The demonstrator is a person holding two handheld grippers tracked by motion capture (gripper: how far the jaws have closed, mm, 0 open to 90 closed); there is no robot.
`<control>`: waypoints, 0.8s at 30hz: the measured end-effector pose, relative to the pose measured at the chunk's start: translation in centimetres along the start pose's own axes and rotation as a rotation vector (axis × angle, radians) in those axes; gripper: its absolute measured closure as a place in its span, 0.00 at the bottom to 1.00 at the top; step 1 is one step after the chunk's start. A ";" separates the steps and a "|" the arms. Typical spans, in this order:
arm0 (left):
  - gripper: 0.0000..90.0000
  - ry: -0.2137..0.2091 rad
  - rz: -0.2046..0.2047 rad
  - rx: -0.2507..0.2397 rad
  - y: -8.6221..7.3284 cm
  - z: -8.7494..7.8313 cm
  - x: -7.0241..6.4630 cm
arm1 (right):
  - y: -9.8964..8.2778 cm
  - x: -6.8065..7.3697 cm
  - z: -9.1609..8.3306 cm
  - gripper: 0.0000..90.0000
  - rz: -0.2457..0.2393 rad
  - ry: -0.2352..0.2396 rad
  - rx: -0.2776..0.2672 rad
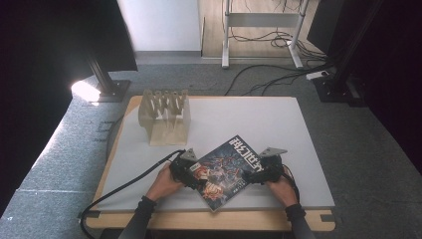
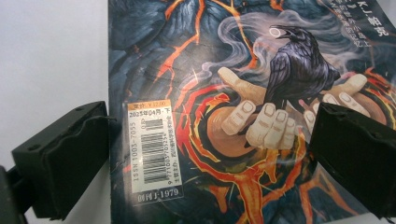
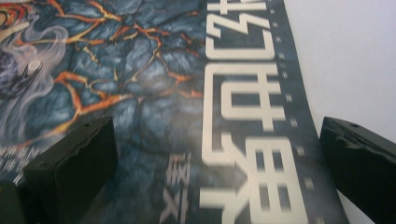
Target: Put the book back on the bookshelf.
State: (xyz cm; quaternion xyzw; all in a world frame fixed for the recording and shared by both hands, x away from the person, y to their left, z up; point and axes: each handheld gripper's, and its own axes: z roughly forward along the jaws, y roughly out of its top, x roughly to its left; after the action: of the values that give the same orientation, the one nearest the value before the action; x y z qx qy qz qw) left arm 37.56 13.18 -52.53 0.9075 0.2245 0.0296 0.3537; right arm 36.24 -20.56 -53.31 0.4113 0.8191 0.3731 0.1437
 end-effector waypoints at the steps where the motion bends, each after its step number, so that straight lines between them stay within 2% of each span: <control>1: 0.00 0.003 0.000 0.000 -0.1 0.0 -0.1 | -0.2 0.0 -0.3 0.00 -0.002 -0.004 0.005; 8: 0.00 0.012 0.005 0.009 -0.4 -0.2 -1.6 | -1.6 0.1 -2.8 0.00 -0.032 -0.056 0.034; 11: 0.00 0.008 0.011 0.012 -0.6 -0.3 -2.3 | -2.3 0.1 -3.0 0.00 -0.051 -0.074 0.064; 13: 0.00 0.008 0.014 0.007 -0.9 -0.3 -3.0 | -2.6 0.1 -3.1 0.00 -0.047 -0.077 0.059; 15: 0.00 0.003 0.020 0.012 -0.9 -0.4 -3.1 | -2.6 0.0 -3.1 0.00 -0.044 -0.078 0.058; 17: 0.00 -0.009 0.035 0.016 -0.9 -0.6 -3.0 | -2.4 -0.2 -3.0 0.00 -0.049 -0.074 0.073; 18: 0.00 0.014 0.049 0.024 -0.9 -0.9 -2.6 | -2.3 -0.2 -2.9 0.00 -0.050 -0.073 0.077; 20: 0.00 0.053 0.050 0.032 -0.9 -1.5 -1.9 | -2.0 -0.3 -2.8 0.00 -0.046 -0.076 0.074; 21: 0.00 0.053 0.050 0.032 -0.9 -1.5 -1.9 | -2.0 -0.3 -2.8 0.00 -0.046 -0.076 0.074; 23: 0.00 0.100 0.028 0.042 -1.0 -2.5 -0.1 | -1.5 -0.5 -2.5 0.00 -0.048 -0.090 0.080; 24: 0.00 0.100 0.028 0.042 -1.0 -2.5 -0.1 | -1.5 -0.5 -2.5 0.00 -0.048 -0.090 0.080</control>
State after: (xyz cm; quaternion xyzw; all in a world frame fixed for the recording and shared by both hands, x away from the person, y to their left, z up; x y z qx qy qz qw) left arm 36.54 15.34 -51.24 0.9153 0.2296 0.0751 0.3223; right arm 34.37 -22.80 -52.78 0.4131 0.8359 0.3176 0.1727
